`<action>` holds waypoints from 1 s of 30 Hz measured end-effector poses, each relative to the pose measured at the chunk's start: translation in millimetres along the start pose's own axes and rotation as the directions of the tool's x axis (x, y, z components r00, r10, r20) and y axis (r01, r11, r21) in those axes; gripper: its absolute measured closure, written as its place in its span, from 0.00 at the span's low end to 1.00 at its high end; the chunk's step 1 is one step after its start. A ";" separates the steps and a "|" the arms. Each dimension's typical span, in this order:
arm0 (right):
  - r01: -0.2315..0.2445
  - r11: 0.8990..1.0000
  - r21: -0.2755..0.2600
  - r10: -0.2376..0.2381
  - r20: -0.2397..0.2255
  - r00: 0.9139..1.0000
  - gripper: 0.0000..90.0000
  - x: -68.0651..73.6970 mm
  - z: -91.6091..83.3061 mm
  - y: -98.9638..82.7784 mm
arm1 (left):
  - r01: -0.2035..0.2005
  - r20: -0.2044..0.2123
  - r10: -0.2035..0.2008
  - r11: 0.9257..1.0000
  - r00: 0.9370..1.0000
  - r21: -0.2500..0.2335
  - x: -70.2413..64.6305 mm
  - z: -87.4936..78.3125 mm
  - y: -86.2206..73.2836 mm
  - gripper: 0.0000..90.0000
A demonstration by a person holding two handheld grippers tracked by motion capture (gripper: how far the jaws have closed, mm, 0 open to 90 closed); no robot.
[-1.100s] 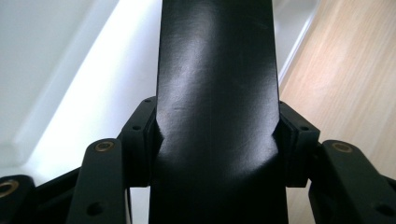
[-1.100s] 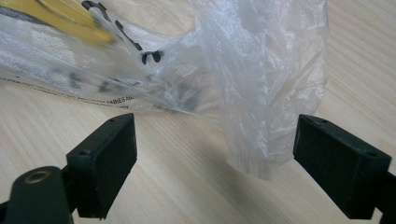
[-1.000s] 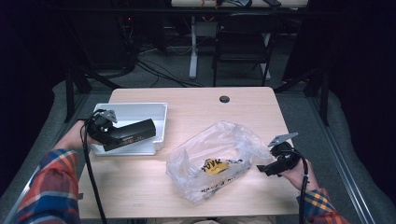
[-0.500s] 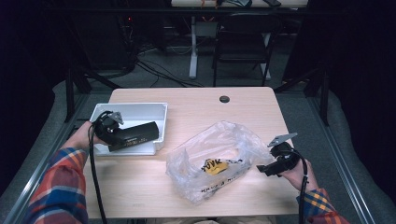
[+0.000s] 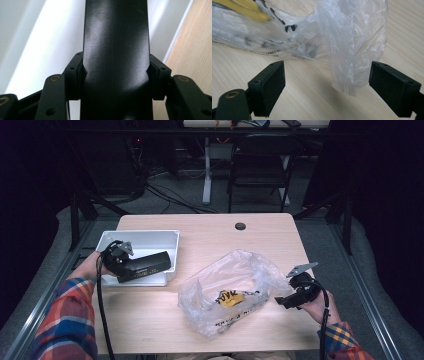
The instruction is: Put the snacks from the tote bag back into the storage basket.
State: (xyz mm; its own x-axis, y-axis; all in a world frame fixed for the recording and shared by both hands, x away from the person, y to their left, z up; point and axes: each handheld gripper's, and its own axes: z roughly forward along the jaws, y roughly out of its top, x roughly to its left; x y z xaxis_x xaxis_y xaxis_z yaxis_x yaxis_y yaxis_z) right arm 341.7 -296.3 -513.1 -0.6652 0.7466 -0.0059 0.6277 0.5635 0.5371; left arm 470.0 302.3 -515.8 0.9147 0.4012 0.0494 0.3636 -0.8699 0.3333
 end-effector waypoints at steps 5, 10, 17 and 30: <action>-0.005 1.000 -0.002 0.005 -0.003 1.000 0.15 -0.6 -0.3 -0.4 | -0.008 -0.013 0.008 1.000 1.000 -0.001 -0.5 4.5 -4.4 0.47; -0.003 1.000 -0.002 0.003 -0.006 1.000 0.15 -1.3 -0.3 -0.5 | 0.010 -0.043 -0.008 0.999 0.999 0.051 -1.0 9.4 -4.0 0.41; -0.008 1.000 -0.002 0.008 -0.010 1.000 0.15 -3.0 -0.6 -1.5 | 0.085 -0.070 -0.084 0.996 0.994 0.001 1.4 5.1 -11.7 0.17; 0.007 1.000 -0.008 -0.007 0.020 1.000 0.15 0.4 -0.7 0.4 | 0.271 -0.131 -0.297 0.945 0.946 -0.184 -2.1 -22.1 -9.5 0.05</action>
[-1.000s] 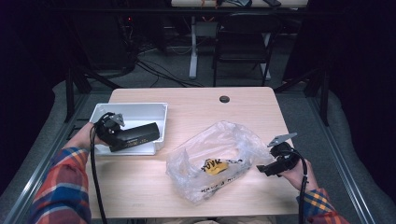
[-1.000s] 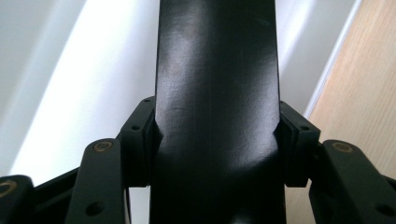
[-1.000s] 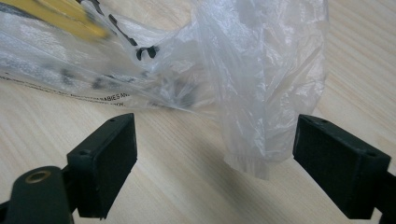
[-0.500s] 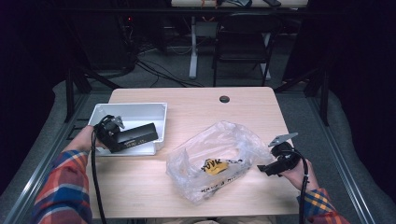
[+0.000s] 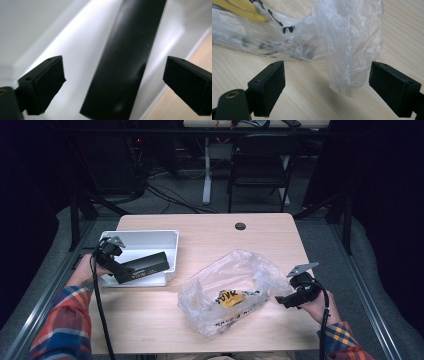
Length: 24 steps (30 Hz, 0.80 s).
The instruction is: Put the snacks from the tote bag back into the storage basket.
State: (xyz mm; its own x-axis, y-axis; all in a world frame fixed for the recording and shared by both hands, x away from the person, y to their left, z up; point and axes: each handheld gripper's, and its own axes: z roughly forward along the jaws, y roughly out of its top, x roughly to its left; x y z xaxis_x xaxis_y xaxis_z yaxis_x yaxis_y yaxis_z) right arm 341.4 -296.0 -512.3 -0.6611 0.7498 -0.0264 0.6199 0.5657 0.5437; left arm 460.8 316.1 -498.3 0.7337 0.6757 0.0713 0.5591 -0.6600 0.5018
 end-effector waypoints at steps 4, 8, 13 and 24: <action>0.008 1.000 0.005 -0.008 -0.001 1.000 0.15 2.9 1.3 1.0 | 0.076 -0.035 -0.078 0.996 0.996 -0.053 -6.4 -4.2 7.7 0.06; 0.027 1.000 0.006 -0.027 0.001 1.000 0.15 5.5 2.8 0.5 | 0.160 -0.080 -0.169 0.981 0.982 -0.109 -15.2 -2.5 19.2 0.13; 0.038 0.999 0.021 -0.038 0.002 0.999 0.16 6.7 3.2 -0.8 | 0.249 -0.092 -0.269 0.951 0.959 -0.183 -29.0 2.2 36.7 0.28; 0.023 1.000 0.011 -0.023 0.007 1.000 0.16 7.0 2.2 -1.6 | 0.385 -0.100 -0.406 0.905 0.908 -0.178 -42.2 29.3 62.4 0.79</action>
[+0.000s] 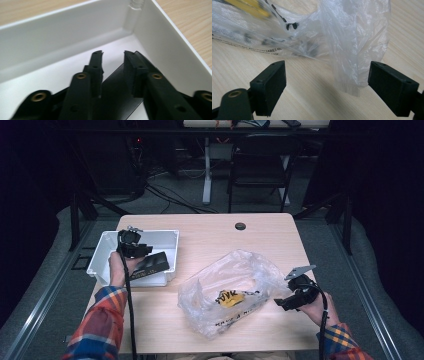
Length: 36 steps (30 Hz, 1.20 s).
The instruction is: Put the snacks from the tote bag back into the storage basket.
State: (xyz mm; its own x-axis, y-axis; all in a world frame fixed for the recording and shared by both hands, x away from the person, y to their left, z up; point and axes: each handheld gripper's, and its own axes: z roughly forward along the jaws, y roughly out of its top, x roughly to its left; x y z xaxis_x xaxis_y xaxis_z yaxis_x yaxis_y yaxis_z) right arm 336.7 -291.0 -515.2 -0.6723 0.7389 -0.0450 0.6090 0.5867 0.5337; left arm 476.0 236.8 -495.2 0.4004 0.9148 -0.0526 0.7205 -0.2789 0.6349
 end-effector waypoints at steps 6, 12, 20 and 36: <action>0.001 1.000 0.008 -0.001 -0.001 1.000 0.17 -0.8 2.2 -1.0 | 0.018 -0.050 -0.016 0.999 0.999 0.034 -8.2 21.2 5.9 0.93; 0.006 1.000 0.014 -0.006 -0.001 1.000 0.17 -1.5 1.6 -1.2 | 0.012 -0.061 -0.007 0.997 0.998 0.074 -11.4 34.7 7.5 0.97; 0.005 1.000 0.011 -0.005 0.004 1.000 0.17 -1.7 2.1 -1.3 | 0.009 -0.013 -0.007 0.994 1.000 0.110 -14.3 37.5 5.4 1.00; 0.002 1.000 0.009 -0.002 0.001 1.000 0.17 -2.9 1.6 -1.3 | -0.040 0.000 0.040 0.991 0.999 0.128 -22.1 32.3 -1.4 1.00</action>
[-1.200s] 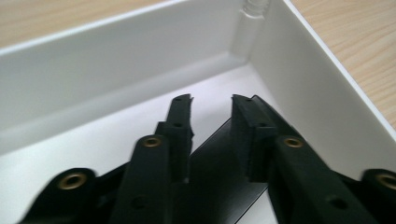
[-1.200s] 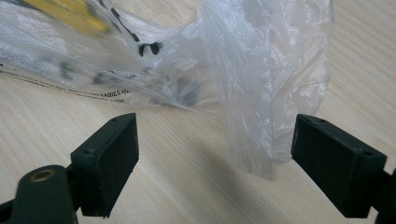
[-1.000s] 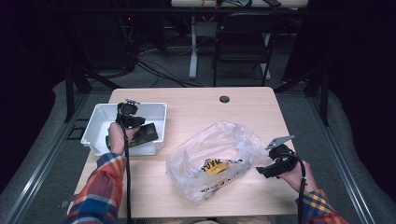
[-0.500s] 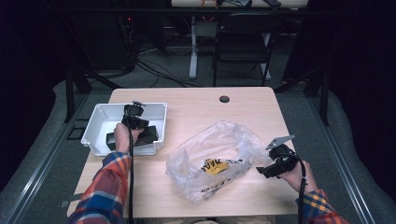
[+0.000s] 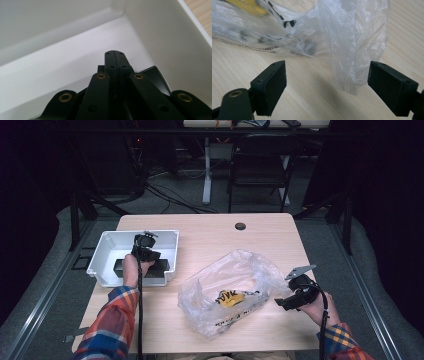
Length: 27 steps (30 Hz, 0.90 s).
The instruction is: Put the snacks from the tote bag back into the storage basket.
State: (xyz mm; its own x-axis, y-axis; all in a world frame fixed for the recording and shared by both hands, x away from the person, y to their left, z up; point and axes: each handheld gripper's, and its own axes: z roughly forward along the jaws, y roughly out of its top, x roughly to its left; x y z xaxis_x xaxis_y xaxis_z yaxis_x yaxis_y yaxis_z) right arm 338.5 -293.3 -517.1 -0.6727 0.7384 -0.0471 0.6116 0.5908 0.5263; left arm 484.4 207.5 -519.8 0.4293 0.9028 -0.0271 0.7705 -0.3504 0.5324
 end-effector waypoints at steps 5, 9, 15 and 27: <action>0.001 1.000 -0.004 -0.001 0.003 1.000 0.17 0.0 -0.7 0.4 | -0.010 0.003 0.010 1.000 1.000 -0.007 1.0 -2.3 -0.9 0.98; -0.003 1.000 -0.005 0.003 0.003 1.000 0.17 -0.8 -2.0 0.3 | -0.021 0.003 0.021 0.999 1.000 -0.028 0.3 -9.7 -0.8 0.83; -0.009 1.000 -0.010 0.009 0.014 1.000 0.17 -2.0 -4.3 -0.3 | -0.038 -0.064 0.033 0.996 0.997 -0.075 -2.6 -30.2 -2.4 0.50; -0.030 0.999 -0.033 0.031 0.031 0.999 0.17 -2.3 -10.3 -2.7 | -0.056 -0.170 0.033 0.990 0.985 -0.132 -6.0 -79.8 -37.7 0.18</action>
State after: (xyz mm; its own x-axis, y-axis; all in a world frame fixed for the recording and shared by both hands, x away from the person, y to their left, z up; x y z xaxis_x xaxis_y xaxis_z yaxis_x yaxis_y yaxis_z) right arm 334.1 -300.0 -509.6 -0.6404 0.7659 -0.0568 0.6174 0.5574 0.5550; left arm 415.2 235.2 -472.2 0.3677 0.9201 0.1348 0.6763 -0.3641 0.6403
